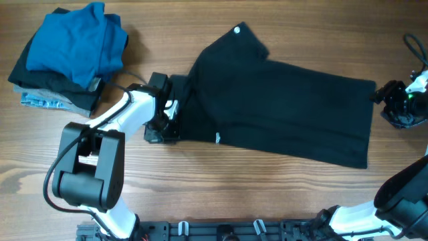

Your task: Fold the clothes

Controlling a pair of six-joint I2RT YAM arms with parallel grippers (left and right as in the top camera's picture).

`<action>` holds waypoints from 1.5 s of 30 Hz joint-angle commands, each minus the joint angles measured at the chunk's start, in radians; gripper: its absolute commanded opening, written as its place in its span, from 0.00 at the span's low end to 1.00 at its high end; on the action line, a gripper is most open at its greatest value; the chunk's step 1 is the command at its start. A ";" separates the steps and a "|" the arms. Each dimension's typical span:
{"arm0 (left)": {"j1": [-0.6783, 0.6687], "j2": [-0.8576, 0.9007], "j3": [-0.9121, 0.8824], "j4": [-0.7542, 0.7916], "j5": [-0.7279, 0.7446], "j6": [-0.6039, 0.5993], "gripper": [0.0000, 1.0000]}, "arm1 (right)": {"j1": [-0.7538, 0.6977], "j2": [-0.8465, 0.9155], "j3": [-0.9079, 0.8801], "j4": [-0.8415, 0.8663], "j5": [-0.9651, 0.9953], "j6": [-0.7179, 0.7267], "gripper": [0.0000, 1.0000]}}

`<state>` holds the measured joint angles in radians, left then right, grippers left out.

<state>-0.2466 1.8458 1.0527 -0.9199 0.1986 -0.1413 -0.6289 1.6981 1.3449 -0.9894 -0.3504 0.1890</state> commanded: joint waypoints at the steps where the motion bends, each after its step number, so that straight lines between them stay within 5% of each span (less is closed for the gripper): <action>1: 0.014 0.006 -0.029 -0.135 -0.158 -0.083 0.04 | 0.003 -0.002 0.001 -0.003 0.018 0.013 0.63; 6: 0.118 0.006 -0.029 -0.301 -0.178 -0.127 0.04 | 0.003 -0.002 0.001 -0.006 0.018 0.013 0.63; 7: 0.133 0.006 -0.029 -0.309 -0.177 -0.128 0.11 | 0.003 -0.002 0.001 -0.006 0.018 0.012 0.64; 8: 0.146 0.005 -0.027 -0.324 -0.172 -0.128 0.31 | 0.003 -0.002 0.001 -0.002 0.018 0.008 0.64; 9: 0.151 0.004 -0.021 -0.334 -0.157 -0.126 0.40 | 0.003 -0.002 0.001 0.004 0.017 -0.007 0.64; 13: 0.153 -0.016 0.151 -0.417 -0.017 -0.087 0.70 | 0.003 -0.002 0.001 0.052 -0.010 -0.032 0.65; 18: 0.117 -0.025 0.530 -0.385 0.082 0.027 0.84 | 0.003 -0.002 0.001 0.092 -0.010 -0.031 0.67; 23: 0.044 0.002 0.591 0.095 0.086 0.039 0.56 | 0.003 -0.002 0.001 0.125 -0.010 -0.029 0.68; 31: -0.061 0.301 0.593 0.515 0.086 0.064 0.67 | 0.003 -0.002 0.001 0.120 -0.009 -0.032 0.68; 33: -0.078 0.381 0.594 0.620 0.085 0.064 0.83 | 0.003 -0.002 0.001 0.114 -0.009 -0.032 0.68; 35: -0.094 0.430 0.594 0.710 0.052 0.113 0.87 | 0.003 -0.002 0.001 0.109 -0.009 -0.033 0.68; 45: -0.103 0.602 0.593 0.935 -0.044 0.164 0.85 | 0.003 -0.002 0.001 0.107 -0.009 -0.033 0.68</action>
<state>-0.3470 2.3749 1.6432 -0.0078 0.1780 0.0013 -0.6289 1.6981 1.3449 -0.8783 -0.3508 0.1768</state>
